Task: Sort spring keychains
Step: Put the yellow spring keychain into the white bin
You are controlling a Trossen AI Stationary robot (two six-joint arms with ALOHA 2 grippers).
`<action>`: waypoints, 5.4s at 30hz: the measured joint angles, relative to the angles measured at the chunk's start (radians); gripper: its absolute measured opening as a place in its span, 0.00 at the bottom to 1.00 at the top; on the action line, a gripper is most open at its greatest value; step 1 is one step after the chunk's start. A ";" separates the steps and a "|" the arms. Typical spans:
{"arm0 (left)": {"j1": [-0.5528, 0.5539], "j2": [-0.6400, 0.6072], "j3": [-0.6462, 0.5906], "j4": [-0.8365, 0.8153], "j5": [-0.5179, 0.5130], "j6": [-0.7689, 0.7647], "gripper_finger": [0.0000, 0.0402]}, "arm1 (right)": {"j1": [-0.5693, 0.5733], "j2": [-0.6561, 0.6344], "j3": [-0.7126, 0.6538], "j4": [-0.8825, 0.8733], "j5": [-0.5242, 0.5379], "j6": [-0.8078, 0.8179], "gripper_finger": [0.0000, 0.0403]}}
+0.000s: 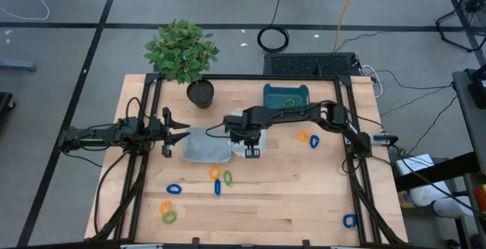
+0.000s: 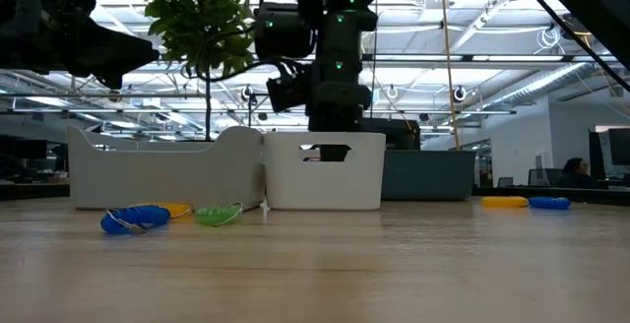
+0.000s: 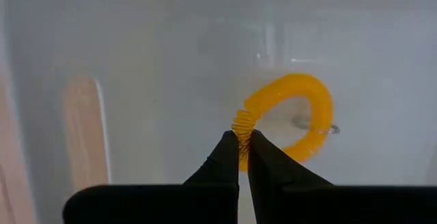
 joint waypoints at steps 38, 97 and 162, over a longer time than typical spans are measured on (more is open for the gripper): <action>0.000 0.000 0.000 0.000 0.000 0.000 0.33 | 0.019 -0.222 -0.036 -0.159 0.267 0.066 0.54; 0.000 0.000 0.000 0.000 0.000 0.000 0.33 | -0.080 -0.745 -1.114 0.398 0.131 0.763 0.53; 0.000 0.000 0.000 0.000 0.000 0.000 0.33 | 0.063 -0.657 -0.497 -0.333 0.107 0.334 0.00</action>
